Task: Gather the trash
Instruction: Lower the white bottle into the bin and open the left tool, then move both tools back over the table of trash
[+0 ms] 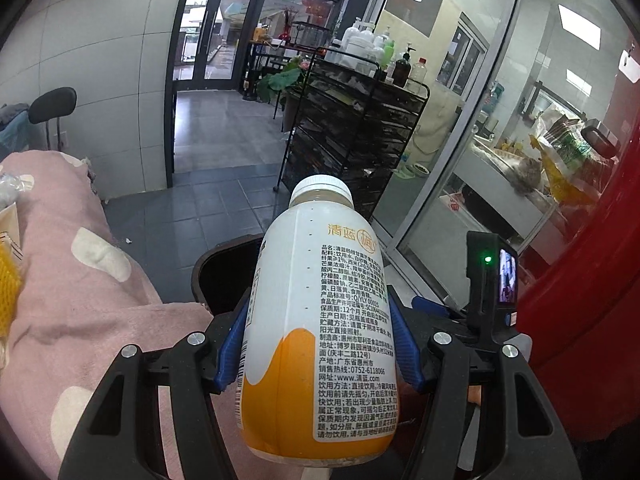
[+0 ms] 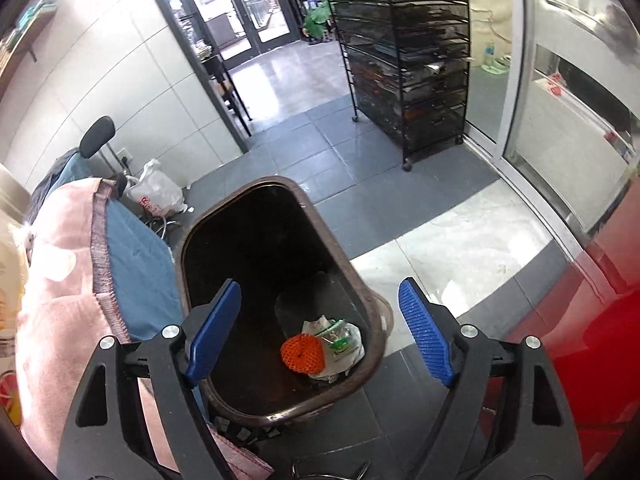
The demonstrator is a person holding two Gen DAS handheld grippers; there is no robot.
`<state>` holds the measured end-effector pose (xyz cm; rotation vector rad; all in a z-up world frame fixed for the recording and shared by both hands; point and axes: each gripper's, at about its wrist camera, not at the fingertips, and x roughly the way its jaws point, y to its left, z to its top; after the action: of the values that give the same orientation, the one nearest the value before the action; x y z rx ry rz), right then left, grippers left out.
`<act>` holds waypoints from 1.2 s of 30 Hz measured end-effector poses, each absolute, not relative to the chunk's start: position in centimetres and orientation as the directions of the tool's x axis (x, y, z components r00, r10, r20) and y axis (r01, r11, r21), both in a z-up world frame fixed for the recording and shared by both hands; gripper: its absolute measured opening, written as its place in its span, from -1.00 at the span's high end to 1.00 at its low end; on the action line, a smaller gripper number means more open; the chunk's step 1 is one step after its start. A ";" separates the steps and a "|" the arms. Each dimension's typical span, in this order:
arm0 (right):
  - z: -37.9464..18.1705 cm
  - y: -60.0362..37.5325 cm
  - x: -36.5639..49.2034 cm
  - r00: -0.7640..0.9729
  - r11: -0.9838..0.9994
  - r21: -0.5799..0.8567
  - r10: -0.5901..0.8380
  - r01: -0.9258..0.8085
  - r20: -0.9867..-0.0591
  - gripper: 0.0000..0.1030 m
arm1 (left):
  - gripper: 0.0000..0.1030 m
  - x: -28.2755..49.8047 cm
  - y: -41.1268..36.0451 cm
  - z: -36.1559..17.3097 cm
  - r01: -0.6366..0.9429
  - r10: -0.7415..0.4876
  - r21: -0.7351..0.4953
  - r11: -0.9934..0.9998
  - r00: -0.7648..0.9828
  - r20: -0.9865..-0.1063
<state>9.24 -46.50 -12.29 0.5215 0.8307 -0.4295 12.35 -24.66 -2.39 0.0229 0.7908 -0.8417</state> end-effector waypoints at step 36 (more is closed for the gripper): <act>-12.1 -48.1 7.9 0.595 0.775 0.262 -0.177 0.575 -0.784 -0.62 | -0.75 14.1 -27.5 -5.8 0.634 -0.595 -0.272 0.724 0.376 -0.710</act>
<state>7.85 -48.13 -12.07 0.5330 0.8250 -0.4612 14.09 -27.50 -5.78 0.0489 0.8870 -0.7866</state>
